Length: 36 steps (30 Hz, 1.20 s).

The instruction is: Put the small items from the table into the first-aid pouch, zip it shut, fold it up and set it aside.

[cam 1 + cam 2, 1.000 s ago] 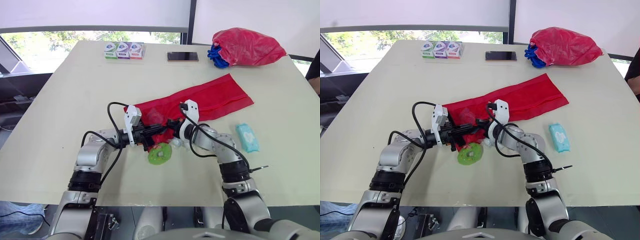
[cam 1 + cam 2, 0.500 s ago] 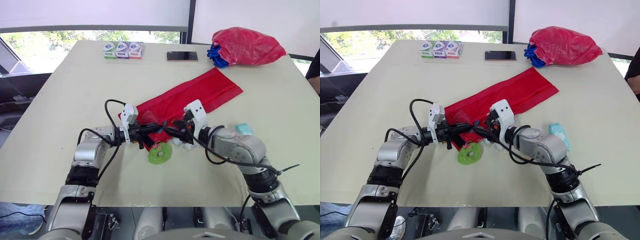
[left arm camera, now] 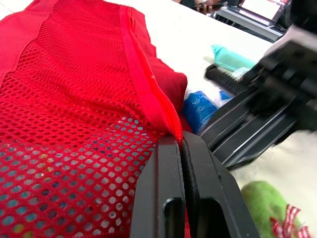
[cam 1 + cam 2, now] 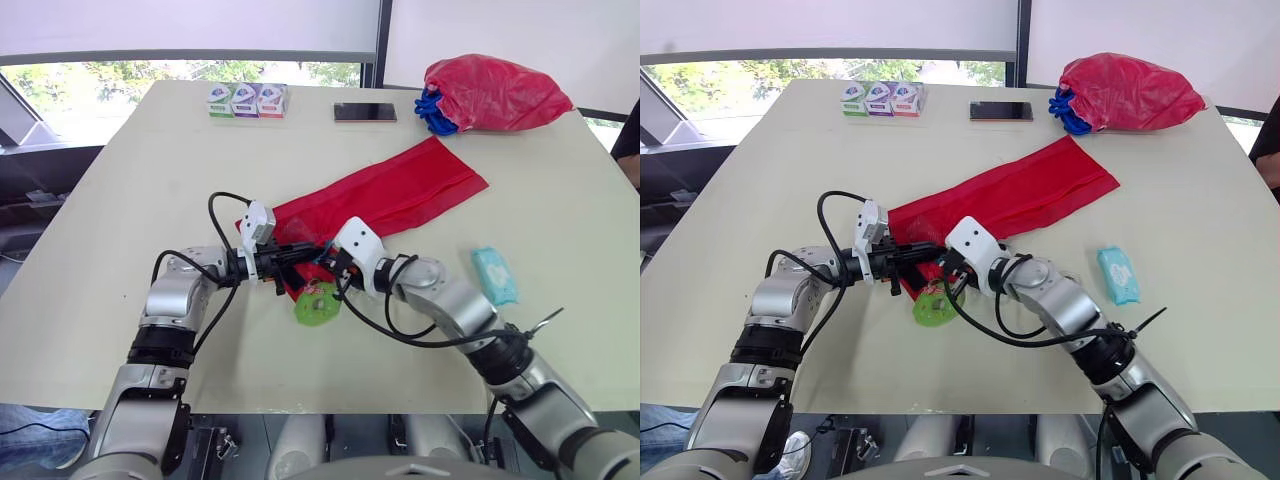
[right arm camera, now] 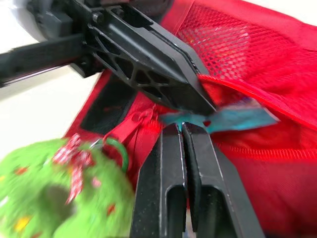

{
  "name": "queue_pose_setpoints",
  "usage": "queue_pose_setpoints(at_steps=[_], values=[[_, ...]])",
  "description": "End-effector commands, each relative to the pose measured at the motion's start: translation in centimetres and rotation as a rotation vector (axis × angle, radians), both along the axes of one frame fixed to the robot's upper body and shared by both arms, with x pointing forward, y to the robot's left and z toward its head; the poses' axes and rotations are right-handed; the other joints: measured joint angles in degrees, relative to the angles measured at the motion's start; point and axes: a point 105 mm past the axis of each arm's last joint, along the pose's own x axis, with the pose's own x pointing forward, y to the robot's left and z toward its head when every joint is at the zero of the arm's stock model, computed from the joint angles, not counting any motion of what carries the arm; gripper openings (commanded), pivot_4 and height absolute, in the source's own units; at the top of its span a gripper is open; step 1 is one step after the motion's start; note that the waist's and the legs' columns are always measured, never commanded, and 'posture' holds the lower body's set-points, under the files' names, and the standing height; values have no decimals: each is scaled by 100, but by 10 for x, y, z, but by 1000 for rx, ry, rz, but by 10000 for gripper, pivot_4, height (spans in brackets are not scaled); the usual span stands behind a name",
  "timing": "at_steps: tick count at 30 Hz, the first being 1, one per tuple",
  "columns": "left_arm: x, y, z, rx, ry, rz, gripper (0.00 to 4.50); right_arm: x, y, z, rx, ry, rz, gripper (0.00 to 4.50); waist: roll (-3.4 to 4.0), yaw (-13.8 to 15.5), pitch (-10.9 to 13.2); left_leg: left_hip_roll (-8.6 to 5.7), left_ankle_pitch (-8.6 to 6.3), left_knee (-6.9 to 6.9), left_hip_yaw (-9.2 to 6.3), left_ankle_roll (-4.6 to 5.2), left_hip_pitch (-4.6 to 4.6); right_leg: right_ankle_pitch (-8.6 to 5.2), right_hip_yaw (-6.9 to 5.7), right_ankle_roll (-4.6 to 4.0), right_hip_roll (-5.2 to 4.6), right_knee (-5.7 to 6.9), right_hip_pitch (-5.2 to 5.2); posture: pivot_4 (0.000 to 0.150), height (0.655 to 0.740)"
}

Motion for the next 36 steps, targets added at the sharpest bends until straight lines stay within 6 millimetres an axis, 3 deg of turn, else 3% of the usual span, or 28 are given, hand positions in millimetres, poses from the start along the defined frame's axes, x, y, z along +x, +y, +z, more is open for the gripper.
queue_pose_setpoints(at_steps=[1, 5, 8, 12, 19, 24, 27, 28, 29, 30, 33, 36], values=[[-4, -7, 15, -19, -49, -43, 0, 9, 18, 17, 116, -50, -26, 1161, 0, -1, 0, 0, 1, 0, 0, -1, 1, 0, 0, 0, 0, 1, 0, 1500, 7400], [-6, -8, 13, -21, -40, -44, 0, 16, 22, 18, 177, -65, -62, 1161, 0, -2, 0, 0, 9, -1, -4, -15, 2, 0, -1, -1, 0, 2, 1, 1500, 7400], [-7, -5, 11, -13, -41, -39, 0, 16, 11, 14, 166, -67, -64, 1161, 0, 9, 0, -1, 12, -1, -7, -21, 1, 0, -2, -1, -1, 2, 1, 1500, 7400], [-9, 8, 5, 65, -63, -38, 0, 5, -19, 23, 153, -108, -15, 1161, 1, 20, 0, -3, 12, -1, -7, -22, 0, 0, -2, -1, -3, 1, 2, 1500, 7400], [-14, 39, -3, 205, -89, -51, 0, -25, -70, 67, 260, -238, 53, 1161, 3, 6, 2, 2, 7, -5, -14, -13, 2, -2, -7, -2, 5, 1, 1, 1500, 7400], [-4, 69, -4, 316, -135, 8, 0, -42, -110, 79, 304, -266, 21, 1161, 1, 31, 1, 4, 7, -4, -13, -13, 3, -2, -9, -2, 5, 0, 4, 1500, 7400], [12, 90, 0, 388, -182, 114, 0, -51, -136, 81, 323, -254, -13, 8288, -1, 48, 2, 2, 7, 2, -8, -12, 1, -2, -6, -1, 2, -2, 4, 1500, 7400], [18, 98, 1, 418, -205, 154, 0, -54, -144, 81, 320, -255, -26, 12692, -2, 81, 2, 2, 7, 3, -9, -12, 0, -2, -7, -1, 2, -1, 4, 1500, 7400], [26, 106, 3, 449, -228, 208, 0, -58, -153, 81, 318, -251, -35, 19876, -6, 79, 1, 1, 7, 3, -14, -12, 0, -2, -11, 0, 3, -1, 6, 1500, 7400], [33, 112, 4, 474, -249, 251, 0, -61, -160, 82, 319, -250, -42, 21124, -5, 79, 1, 2, 7, 3, -11, -12, 1, -2, -10, 0, 5, -1, 7, 1500, 7400], [51, 128, 11, 553, -315, 381, 0, -71, -178, 86, 314, -253, -60, 33519, -6, 85, 2, 1, 7, 4, -9, -12, 2, -2, -10, 1, 5, 1, 7, 1500, 7400], [61, 130, 12, 565, -330, 424, 0, -78, -190, 90, 316, -265, -86, 44300, -9, 74, 2, 1, 7, 4, -5, -12, 2, -1, -9, 2, 6, 1, 7, 1500, 7400]])
